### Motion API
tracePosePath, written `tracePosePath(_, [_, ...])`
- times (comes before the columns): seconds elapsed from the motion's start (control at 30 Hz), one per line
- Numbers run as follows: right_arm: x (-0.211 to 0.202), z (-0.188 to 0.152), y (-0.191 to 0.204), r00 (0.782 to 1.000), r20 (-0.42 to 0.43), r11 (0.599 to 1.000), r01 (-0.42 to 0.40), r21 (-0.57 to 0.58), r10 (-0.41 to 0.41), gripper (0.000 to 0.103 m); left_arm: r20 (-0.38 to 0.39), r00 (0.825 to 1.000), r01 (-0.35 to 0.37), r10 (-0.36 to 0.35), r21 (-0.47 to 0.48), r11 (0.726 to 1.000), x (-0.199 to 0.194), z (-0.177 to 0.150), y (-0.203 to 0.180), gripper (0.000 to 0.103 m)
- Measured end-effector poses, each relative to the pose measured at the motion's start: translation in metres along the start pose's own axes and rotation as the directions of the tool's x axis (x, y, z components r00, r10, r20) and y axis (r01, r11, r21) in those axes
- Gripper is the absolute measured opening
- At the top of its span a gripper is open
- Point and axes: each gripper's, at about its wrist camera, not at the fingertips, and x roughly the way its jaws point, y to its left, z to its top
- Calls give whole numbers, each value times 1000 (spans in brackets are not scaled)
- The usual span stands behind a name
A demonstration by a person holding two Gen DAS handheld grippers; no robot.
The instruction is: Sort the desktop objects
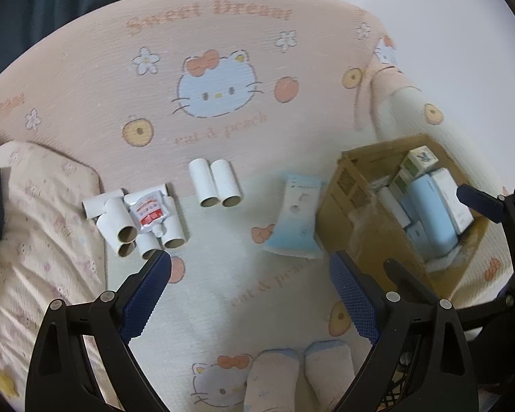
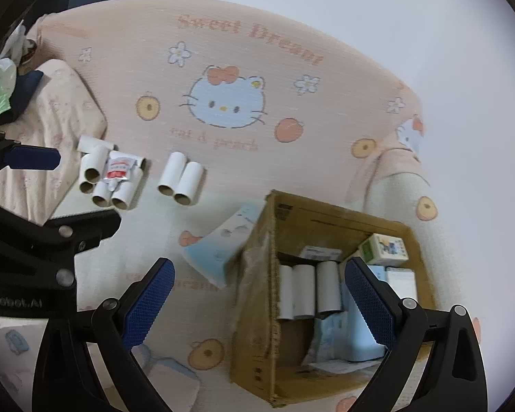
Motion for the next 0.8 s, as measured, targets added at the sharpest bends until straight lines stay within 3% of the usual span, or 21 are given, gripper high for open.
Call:
tracePosePath(0.27, [17,4,18,998,-6,998,-56,-2,55,99,-66,997,-49,43,-101,994,25,0,35,83])
tracePosePath(0.6, [56,10,33,985,-12,985,-173,30,173,99,-162,987,-35,-10,-276,960,76,-11,80,59])
tracePosePath(0.8, [85,11,44,975,-6,974,-222,48,222,99,-92,994,16,-51,-353,936,97,-16,97,52])
